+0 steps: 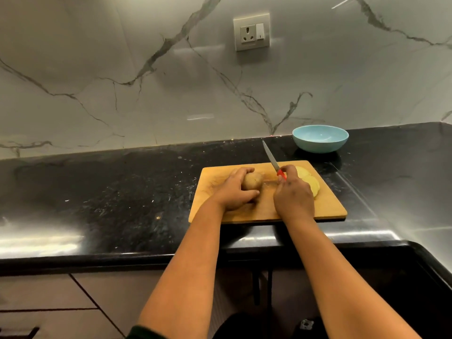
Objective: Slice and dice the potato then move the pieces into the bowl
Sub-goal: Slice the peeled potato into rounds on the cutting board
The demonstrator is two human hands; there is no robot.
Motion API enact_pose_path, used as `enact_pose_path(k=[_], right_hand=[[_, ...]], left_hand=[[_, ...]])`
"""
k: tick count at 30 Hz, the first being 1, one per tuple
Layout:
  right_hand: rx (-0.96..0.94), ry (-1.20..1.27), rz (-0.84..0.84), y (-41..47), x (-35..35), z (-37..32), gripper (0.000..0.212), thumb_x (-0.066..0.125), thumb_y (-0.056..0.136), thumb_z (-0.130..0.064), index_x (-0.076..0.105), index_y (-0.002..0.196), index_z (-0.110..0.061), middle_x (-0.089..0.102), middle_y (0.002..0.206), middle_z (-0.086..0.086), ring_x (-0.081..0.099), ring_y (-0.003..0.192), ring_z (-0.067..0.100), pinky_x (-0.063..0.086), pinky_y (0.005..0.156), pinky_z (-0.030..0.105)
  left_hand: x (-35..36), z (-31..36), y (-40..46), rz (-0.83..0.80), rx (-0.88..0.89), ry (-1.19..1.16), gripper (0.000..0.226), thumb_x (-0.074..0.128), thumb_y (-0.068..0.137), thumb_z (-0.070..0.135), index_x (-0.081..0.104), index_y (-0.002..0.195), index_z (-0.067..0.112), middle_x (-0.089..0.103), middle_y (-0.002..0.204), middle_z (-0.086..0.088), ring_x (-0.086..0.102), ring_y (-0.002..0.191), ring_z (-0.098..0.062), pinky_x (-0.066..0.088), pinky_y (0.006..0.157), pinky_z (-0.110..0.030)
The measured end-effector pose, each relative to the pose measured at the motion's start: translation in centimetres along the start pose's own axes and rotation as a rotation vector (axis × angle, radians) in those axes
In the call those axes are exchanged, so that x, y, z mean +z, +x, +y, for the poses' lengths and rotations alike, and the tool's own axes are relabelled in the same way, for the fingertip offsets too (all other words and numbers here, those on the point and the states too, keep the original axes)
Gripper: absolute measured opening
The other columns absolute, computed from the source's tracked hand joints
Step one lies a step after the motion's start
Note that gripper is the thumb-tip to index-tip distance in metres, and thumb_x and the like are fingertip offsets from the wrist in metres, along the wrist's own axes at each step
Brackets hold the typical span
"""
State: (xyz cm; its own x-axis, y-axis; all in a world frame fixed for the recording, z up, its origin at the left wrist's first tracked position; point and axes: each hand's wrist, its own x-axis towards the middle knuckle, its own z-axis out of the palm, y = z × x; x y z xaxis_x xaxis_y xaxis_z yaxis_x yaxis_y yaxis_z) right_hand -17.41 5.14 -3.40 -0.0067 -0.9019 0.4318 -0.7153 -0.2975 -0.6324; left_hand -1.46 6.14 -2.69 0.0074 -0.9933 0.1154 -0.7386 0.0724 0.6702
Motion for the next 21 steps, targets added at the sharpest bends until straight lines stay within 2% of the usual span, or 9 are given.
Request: enact_pose_path(k=[3, 7, 12, 15, 21], right_hand=[[0.064, 0.033, -0.055, 0.0, -0.4, -0.1, 0.021, 0.038, 0.103, -0.026, 0.053, 0.115, -0.016, 0.055, 0.085, 0.003, 0.05, 0.079, 0.019, 0.036, 0.066, 0.03], [0.126, -0.031, -0.215, 0.8, -1.1, -0.3, 0.023, 0.043, 0.102, -0.024, 0.06, 0.108, -0.009, 0.064, 0.105, 0.013, 0.047, 0.083, 0.02, 0.037, 0.071, 0.03], [0.185, -0.211, -0.381, 1.1, -2.5, -1.7, 0.023, 0.048, 0.099, -0.011, 0.051, 0.122, -0.008, 0.06, 0.116, 0.013, 0.057, 0.106, 0.026, 0.043, 0.078, 0.03], [0.196, -0.324, -0.433, 0.9, -3.1, -2.1, 0.027, 0.047, 0.098, -0.008, 0.053, 0.124, -0.006, 0.059, 0.12, 0.015, 0.058, 0.109, 0.028, 0.048, 0.086, 0.034], [0.203, -0.365, -0.467, 0.6, -2.9, -3.1, 0.026, 0.048, 0.1, -0.015, 0.055, 0.124, -0.006, 0.059, 0.119, 0.014, 0.059, 0.107, 0.026, 0.049, 0.085, 0.032]], left_hand=[[0.9, 0.7, 0.6, -0.003, -0.032, 0.034, 0.07, 0.06, 0.095, 0.041, 0.023, 0.151, 0.02, 0.029, 0.155, -0.003, 0.039, 0.136, -0.023, 0.036, 0.112, -0.037], [0.9, 0.5, 1.2, 0.055, -0.003, 0.129, 0.063, 0.055, 0.098, 0.039, 0.025, 0.151, 0.022, 0.023, 0.15, -0.002, 0.036, 0.136, -0.022, 0.034, 0.114, -0.04], [1.2, 0.4, 0.9, 0.143, 0.084, 0.168, 0.054, 0.051, 0.1, 0.034, 0.034, 0.151, 0.023, 0.035, 0.145, 0.001, 0.034, 0.134, -0.019, 0.035, 0.112, -0.038], [1.3, 0.4, 0.9, 0.165, 0.113, 0.244, 0.053, 0.052, 0.1, 0.034, 0.036, 0.15, 0.024, 0.035, 0.148, 0.001, 0.034, 0.134, -0.019, 0.036, 0.11, -0.037], [1.0, 0.5, 0.8, 0.156, 0.114, 0.241, 0.056, 0.055, 0.099, 0.032, 0.036, 0.15, 0.021, 0.036, 0.152, 0.002, 0.031, 0.139, -0.019, 0.03, 0.113, -0.035]])
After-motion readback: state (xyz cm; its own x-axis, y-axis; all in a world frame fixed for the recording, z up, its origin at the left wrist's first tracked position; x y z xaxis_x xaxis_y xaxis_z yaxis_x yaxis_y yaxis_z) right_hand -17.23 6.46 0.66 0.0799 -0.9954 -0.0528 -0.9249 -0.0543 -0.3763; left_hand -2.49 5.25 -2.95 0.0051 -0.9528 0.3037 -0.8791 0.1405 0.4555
